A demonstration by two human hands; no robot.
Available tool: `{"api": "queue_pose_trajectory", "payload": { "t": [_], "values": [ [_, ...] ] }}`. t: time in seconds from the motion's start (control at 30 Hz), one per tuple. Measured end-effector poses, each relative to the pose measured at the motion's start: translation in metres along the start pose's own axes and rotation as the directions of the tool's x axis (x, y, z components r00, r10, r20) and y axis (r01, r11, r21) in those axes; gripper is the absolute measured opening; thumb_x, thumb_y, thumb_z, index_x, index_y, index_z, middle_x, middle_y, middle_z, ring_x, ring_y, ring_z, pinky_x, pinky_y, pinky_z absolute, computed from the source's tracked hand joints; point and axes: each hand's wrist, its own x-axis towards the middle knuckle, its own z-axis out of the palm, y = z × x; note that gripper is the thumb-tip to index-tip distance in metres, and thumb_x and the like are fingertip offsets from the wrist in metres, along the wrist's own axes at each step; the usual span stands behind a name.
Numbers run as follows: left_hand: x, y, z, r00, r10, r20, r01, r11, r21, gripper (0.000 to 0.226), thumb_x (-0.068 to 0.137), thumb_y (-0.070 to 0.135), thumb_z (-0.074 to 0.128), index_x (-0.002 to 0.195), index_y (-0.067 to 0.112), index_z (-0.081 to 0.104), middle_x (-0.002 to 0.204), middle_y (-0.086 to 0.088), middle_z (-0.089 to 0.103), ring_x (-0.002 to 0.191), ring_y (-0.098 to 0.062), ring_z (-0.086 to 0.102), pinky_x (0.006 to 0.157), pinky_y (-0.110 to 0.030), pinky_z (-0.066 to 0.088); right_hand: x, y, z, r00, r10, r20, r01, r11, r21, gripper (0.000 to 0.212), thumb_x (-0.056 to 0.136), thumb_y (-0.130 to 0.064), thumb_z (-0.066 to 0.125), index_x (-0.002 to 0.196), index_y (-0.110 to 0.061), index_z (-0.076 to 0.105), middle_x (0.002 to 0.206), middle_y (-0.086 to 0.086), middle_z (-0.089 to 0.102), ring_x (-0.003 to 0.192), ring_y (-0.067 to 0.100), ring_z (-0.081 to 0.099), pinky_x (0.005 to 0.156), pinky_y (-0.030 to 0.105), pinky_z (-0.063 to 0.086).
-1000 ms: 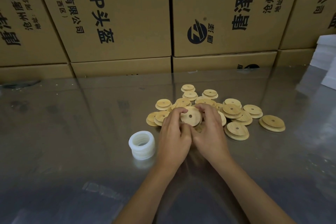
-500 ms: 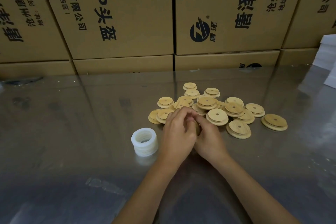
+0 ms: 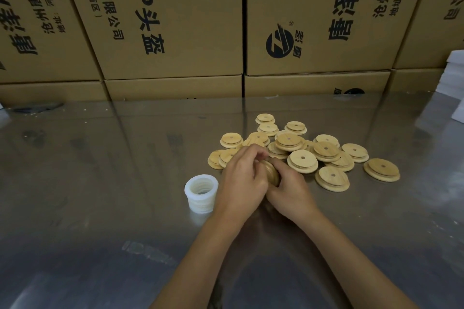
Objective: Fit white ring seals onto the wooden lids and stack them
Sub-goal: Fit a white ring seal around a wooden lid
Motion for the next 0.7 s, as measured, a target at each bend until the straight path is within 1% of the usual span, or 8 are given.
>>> {"api": "queue_pose_trajectory", "payload": {
  "t": [0.1,0.2,0.3,0.37,0.43,0.5,0.6,0.7],
  "values": [
    [0.004,-0.002,-0.011,0.994,-0.059,-0.088,0.065,0.996,0.068,0.027,0.084,0.003,0.047,0.096,0.02,0.065,0.099,0.012,0.065,0.093,-0.01,0.059,0.083,-0.036,0.049,0.002,0.001,0.0,1.0,0.03,-0.003,-0.03,1.0,-0.001,0.023,0.087,-0.024,0.069,0.109,-0.025,0.065,0.094,-0.006,0.069,0.091,0.018,0.062,0.081,0.037,0.051],
    [0.011,-0.009,-0.032,0.98,-0.16,-0.118,0.186,0.946,0.264,0.035,0.08,0.004,0.048,0.101,0.024,0.067,0.107,0.008,0.067,0.104,-0.019,0.055,0.093,-0.041,0.044,0.004,0.003,0.0,0.998,0.064,-0.002,-0.064,0.998,0.021,0.019,0.087,-0.027,0.071,0.105,-0.023,0.064,0.096,-0.006,0.068,0.091,0.015,0.06,0.081,0.033,0.049],
    [0.016,-0.029,-0.058,0.893,-0.448,0.049,0.375,0.799,0.469,0.038,0.081,0.007,0.043,0.104,0.027,0.066,0.117,0.002,0.065,0.117,-0.026,0.052,0.099,-0.039,0.041,0.005,0.005,-0.001,0.996,0.093,0.014,-0.093,0.994,0.062,0.018,0.087,-0.03,0.071,0.1,-0.033,0.058,0.094,-0.016,0.064,0.089,0.005,0.058,0.076,0.025,0.045],
    [0.016,-0.038,-0.069,0.775,-0.596,0.211,0.476,0.77,0.425,0.032,0.084,0.006,0.041,0.092,0.024,0.066,0.111,-0.005,0.065,0.111,-0.028,0.056,0.094,-0.036,0.047,0.006,0.005,-0.001,0.995,0.098,0.012,-0.099,0.993,0.067,0.02,0.087,-0.031,0.072,0.098,-0.035,0.056,0.09,-0.022,0.06,0.085,0.002,0.056,0.073,0.022,0.042],
    [0.015,-0.042,-0.074,0.723,-0.629,0.285,0.513,0.766,0.387,0.031,0.084,0.003,0.04,0.085,0.023,0.064,0.1,-0.006,0.065,0.1,-0.026,0.059,0.08,-0.028,0.047,0.006,0.006,0.0,0.995,0.102,0.007,-0.102,0.992,0.07,0.019,0.087,-0.031,0.072,0.101,-0.031,0.059,0.087,-0.022,0.058,0.083,0.002,0.055,0.073,0.022,0.042],
    [0.015,-0.044,-0.074,0.735,-0.623,0.268,0.521,0.772,0.364,0.032,0.082,0.002,0.041,0.08,0.024,0.065,0.092,-0.004,0.066,0.093,-0.025,0.06,0.074,-0.027,0.046,0.006,0.005,0.0,0.995,0.098,0.005,-0.098,0.992,0.076,0.019,0.087,-0.03,0.072,0.1,-0.03,0.059,0.087,-0.023,0.058,0.082,-0.001,0.055,0.071,0.019,0.042],
    [0.015,-0.045,-0.07,0.772,-0.609,0.181,0.546,0.781,0.303,0.027,0.078,0.004,0.051,0.077,0.026,0.067,0.088,-0.003,0.069,0.091,-0.025,0.064,0.075,-0.031,0.05,0.005,0.004,-0.001,0.996,0.092,0.003,-0.092,0.991,0.099,0.021,0.087,-0.028,0.072,0.096,-0.035,0.055,0.088,-0.026,0.058,0.084,-0.005,0.054,0.069,0.01,0.039],
    [0.015,-0.044,-0.067,0.802,-0.593,0.071,0.567,0.793,0.225,0.02,0.08,0.009,0.061,0.08,0.029,0.065,0.089,0.0,0.068,0.092,-0.024,0.064,0.079,-0.034,0.053,0.005,0.003,-0.003,0.995,0.096,0.002,-0.096,0.988,0.123,0.018,0.087,-0.026,0.072,0.097,-0.033,0.059,0.091,-0.023,0.062,0.087,-0.001,0.057,0.069,0.011,0.04]
  ]
}}
